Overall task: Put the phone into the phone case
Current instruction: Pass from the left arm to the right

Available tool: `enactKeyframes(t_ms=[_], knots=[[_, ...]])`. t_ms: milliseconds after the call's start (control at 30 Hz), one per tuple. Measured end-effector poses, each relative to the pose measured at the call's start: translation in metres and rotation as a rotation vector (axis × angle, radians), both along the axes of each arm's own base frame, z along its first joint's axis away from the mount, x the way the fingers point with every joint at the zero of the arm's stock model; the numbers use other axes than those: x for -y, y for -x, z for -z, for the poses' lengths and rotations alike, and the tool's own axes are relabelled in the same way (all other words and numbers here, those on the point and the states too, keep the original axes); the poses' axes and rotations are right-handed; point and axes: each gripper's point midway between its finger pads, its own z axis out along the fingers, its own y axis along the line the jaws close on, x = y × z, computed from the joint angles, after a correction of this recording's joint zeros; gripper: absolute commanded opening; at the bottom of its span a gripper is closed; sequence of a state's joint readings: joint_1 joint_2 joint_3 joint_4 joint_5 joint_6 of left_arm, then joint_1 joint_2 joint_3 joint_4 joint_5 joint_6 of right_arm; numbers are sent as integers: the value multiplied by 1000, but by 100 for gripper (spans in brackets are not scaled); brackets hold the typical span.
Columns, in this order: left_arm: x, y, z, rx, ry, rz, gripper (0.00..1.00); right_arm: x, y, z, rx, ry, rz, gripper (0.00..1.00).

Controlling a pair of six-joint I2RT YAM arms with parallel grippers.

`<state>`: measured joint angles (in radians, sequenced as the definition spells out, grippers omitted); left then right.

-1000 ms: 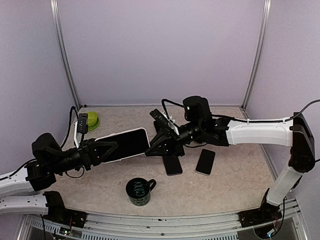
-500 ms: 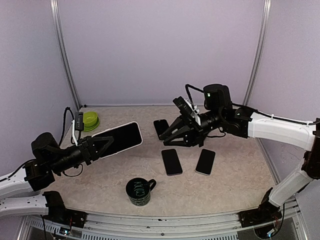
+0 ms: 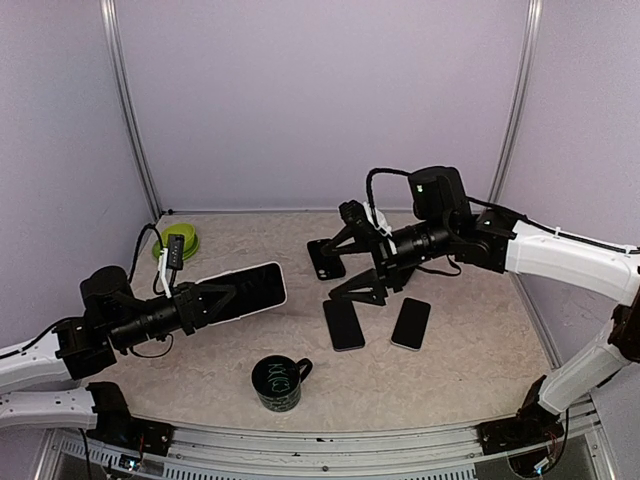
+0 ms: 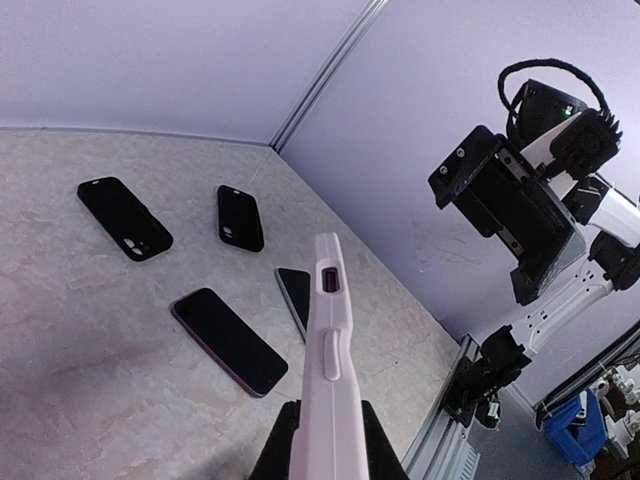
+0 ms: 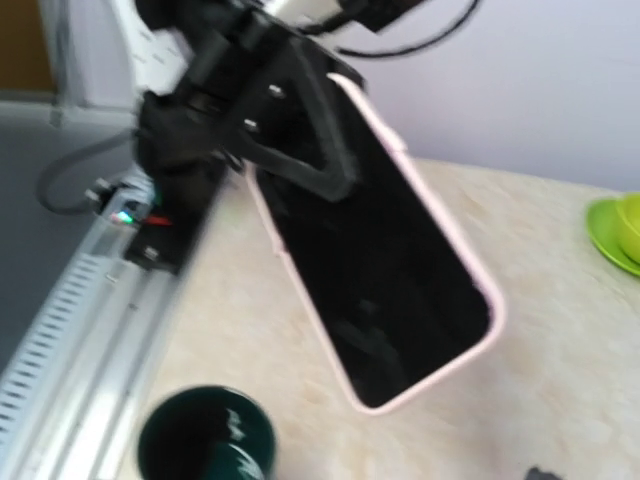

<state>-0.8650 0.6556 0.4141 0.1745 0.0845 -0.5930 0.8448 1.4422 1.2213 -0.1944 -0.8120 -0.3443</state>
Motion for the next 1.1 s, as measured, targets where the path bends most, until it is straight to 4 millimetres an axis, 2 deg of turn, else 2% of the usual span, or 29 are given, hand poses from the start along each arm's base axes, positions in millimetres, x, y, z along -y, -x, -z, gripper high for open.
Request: enactKeyframes(t_ms=[167,367,533,833,1100], knots=[[2,-2,11,-39,-21,-1,0,-14,-4,10,94,49,43,92],[3,-2,15,-73,-19,-3,0,-44,-1,39,218,140,74,99],[4,-3,17,-92,-15,-5,0,-62,2,57,312,191,102,100],[5,-3,20,-118,-8,-3,0,-92,1,56,488,198,167,100],[9,-4,20,-131,6,7,0,-116,6,63,557,194,182,100]])
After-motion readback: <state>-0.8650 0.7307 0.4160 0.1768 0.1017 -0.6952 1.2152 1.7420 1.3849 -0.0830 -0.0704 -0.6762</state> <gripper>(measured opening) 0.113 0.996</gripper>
